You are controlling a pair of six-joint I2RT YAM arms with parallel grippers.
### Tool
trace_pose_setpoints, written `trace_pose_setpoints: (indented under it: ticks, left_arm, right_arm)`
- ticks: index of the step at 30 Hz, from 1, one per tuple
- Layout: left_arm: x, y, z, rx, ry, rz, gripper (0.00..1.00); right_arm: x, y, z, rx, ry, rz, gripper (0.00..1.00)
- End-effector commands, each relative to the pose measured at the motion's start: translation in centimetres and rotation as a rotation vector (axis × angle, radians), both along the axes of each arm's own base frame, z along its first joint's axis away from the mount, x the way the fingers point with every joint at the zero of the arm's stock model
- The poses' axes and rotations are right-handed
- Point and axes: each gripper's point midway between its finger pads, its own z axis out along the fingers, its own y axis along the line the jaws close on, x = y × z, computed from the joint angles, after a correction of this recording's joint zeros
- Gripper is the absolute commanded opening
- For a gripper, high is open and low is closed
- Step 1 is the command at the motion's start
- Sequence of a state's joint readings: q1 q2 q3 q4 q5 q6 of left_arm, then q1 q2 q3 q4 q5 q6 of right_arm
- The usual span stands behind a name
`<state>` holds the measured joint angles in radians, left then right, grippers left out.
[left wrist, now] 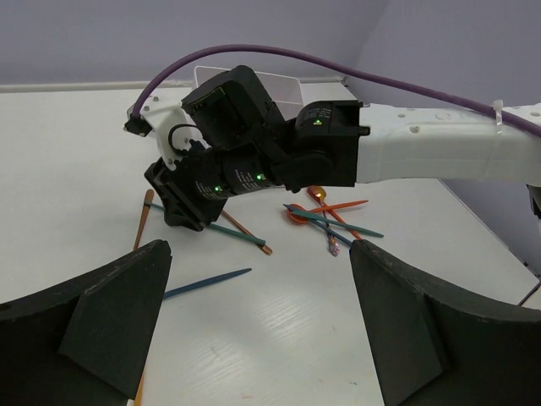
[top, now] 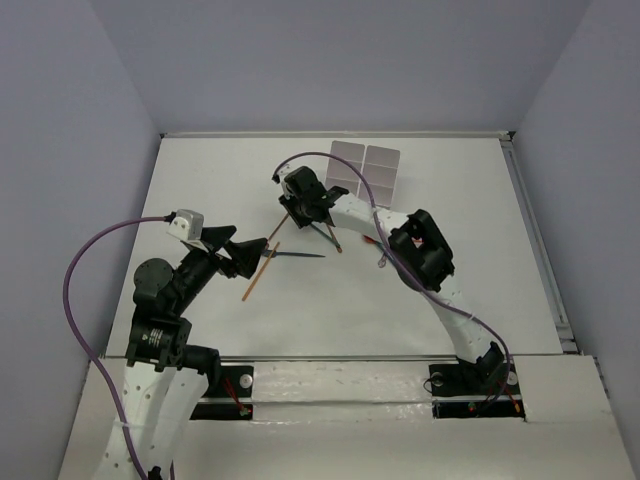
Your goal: Sort the eating utensils into containers
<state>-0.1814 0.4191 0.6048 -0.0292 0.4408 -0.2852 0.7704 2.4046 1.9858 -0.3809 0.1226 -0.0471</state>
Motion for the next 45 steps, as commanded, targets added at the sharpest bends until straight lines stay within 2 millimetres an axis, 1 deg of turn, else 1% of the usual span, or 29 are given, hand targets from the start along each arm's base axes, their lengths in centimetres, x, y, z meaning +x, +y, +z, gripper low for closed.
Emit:
trace_pose_setpoints:
  ticks: [1, 4, 7, 8, 10, 13, 14, 16, 17, 18, 19, 21, 23, 26, 27, 28, 29, 30, 32, 33, 35, 36, 37, 39, 40, 42, 43, 44, 45]
  left_arm:
    - [-0.2, -0.1, 2.6, 0.000, -0.075, -0.011, 0.99]
    - [-0.1, -0.1, 2.6, 0.000, -0.075, -0.011, 0.99]
    - [0.0, -0.2, 2.5, 0.000, -0.072, -0.014, 0.99]
    - [0.0, -0.2, 2.5, 0.001, -0.071, -0.014, 0.99]
    - [0.0, -0.2, 2.5, 0.000, -0.072, -0.014, 0.99]
    - [0.0, -0.2, 2.6, 0.000, -0.074, -0.017, 0.99]
    - [0.0, -0.3, 2.5, -0.001, -0.072, -0.018, 0.99]
    - [0.0, -0.2, 2.6, 0.000, -0.074, -0.017, 0.99]
    - [0.0, -0.2, 2.6, 0.000, -0.075, -0.017, 0.99]
    - [0.0, -0.2, 2.6, 0.000, -0.074, -0.015, 0.99]
    - [0.0, -0.2, 2.6, 0.000, -0.074, -0.015, 0.99]
    - [0.0, -0.2, 2.6, 0.000, -0.074, -0.015, 0.99]
    - [0.0, -0.2, 2.6, 0.000, -0.075, -0.015, 0.99]
    - [0.0, -0.2, 2.5, 0.000, -0.074, -0.014, 0.99]
    - [0.0, -0.2, 2.6, 0.000, -0.075, -0.014, 0.99]
    - [0.0, -0.2, 2.6, -0.002, -0.075, -0.014, 0.99]
    - [-0.1, -0.2, 2.6, -0.001, -0.077, -0.014, 0.99]
    - [-0.1, -0.2, 2.7, -0.002, -0.079, -0.014, 0.99]
    - [-0.1, -0.2, 2.7, -0.002, -0.079, -0.012, 0.99]
    - [-0.1, -0.2, 2.7, -0.002, -0.079, -0.012, 0.99]
    - [-0.1, -0.2, 2.7, -0.004, -0.078, -0.014, 0.99]
    - [-0.1, -0.2, 2.7, -0.004, -0.080, -0.012, 0.99]
    - [-0.2, -0.2, 2.7, -0.004, -0.081, -0.014, 0.99]
    - [-0.2, -0.2, 2.7, -0.004, -0.081, -0.014, 0.99]
    - [-0.2, -0.2, 2.7, -0.004, -0.081, -0.015, 0.99]
    - [-0.2, -0.2, 2.7, -0.004, -0.081, -0.014, 0.99]
    - [-0.2, -0.2, 2.7, -0.004, -0.081, -0.014, 0.99]
    - [-0.2, -0.2, 2.7, -0.004, -0.078, -0.015, 0.99]
    - [-0.1, -0.2, 2.7, -0.002, -0.079, -0.014, 0.99]
  right_arm:
    - [0.9, 0.0, 0.5, 0.018, 0.003, -0.003, 0.34]
    - [1.2, -0.5, -0.1, 0.014, 0.007, -0.018, 0.34]
    - [0.7, -0.2, -0.2, 0.039, 0.025, -0.008, 0.34]
    - [1.0, -0.6, -0.2, 0.042, 0.028, -0.015, 0.33]
    - [1.0, -0.7, -0.2, 0.038, 0.028, -0.018, 0.33]
    - [1.1, -0.6, 0.6, 0.052, 0.014, -0.017, 0.33]
    - [1.5, -1.0, 0.6, 0.056, 0.019, -0.023, 0.33]
    - [1.3, -0.8, 0.3, 0.057, 0.032, -0.016, 0.33]
    - [1.5, -1.1, -0.3, 0.056, 0.045, -0.020, 0.33]
    - [1.5, -1.1, -0.2, 0.055, 0.046, -0.020, 0.33]
    - [1.4, -1.1, -0.8, 0.051, 0.060, -0.016, 0.33]
    - [1.1, -1.1, -1.2, 0.049, 0.074, -0.011, 0.31]
    - [0.7, -1.0, -1.5, 0.052, 0.092, -0.003, 0.23]
    - [0.3, -1.2, -1.6, 0.048, 0.105, 0.000, 0.17]
    - [0.2, -1.3, -1.5, 0.049, 0.104, 0.000, 0.17]
    - [0.2, -1.4, -1.4, 0.049, 0.104, 0.001, 0.13]
    - [0.2, -1.3, -0.7, 0.056, 0.094, 0.003, 0.11]
    - [0.0, -1.6, -0.9, 0.050, 0.099, 0.003, 0.07]
    - [-0.1, -1.6, -0.3, 0.055, 0.091, 0.005, 0.07]
    - [0.0, -1.6, 0.8, 0.067, 0.074, 0.008, 0.07]
    - [-0.1, -1.6, 1.6, 0.079, 0.057, 0.012, 0.07]
    - [0.0, -1.5, 2.9, 0.098, 0.034, 0.014, 0.07]
    - [-0.1, -1.6, 3.6, 0.104, 0.026, 0.015, 0.07]
    - [0.1, -0.9, 6.0, 0.161, -0.014, 0.035, 0.07]
    - [0.1, -0.6, 8.5, 0.211, -0.055, 0.049, 0.07]
    - [0.1, -0.3, 11.3, 0.268, -0.103, 0.051, 0.07]
    - [0.3, 0.0, 14.6, 0.327, -0.166, 0.059, 0.07]
    - [0.2, -0.1, 15.5, 0.350, -0.186, 0.055, 0.07]
    - [0.3, -0.1, 16.9, 0.376, -0.219, 0.056, 0.07]
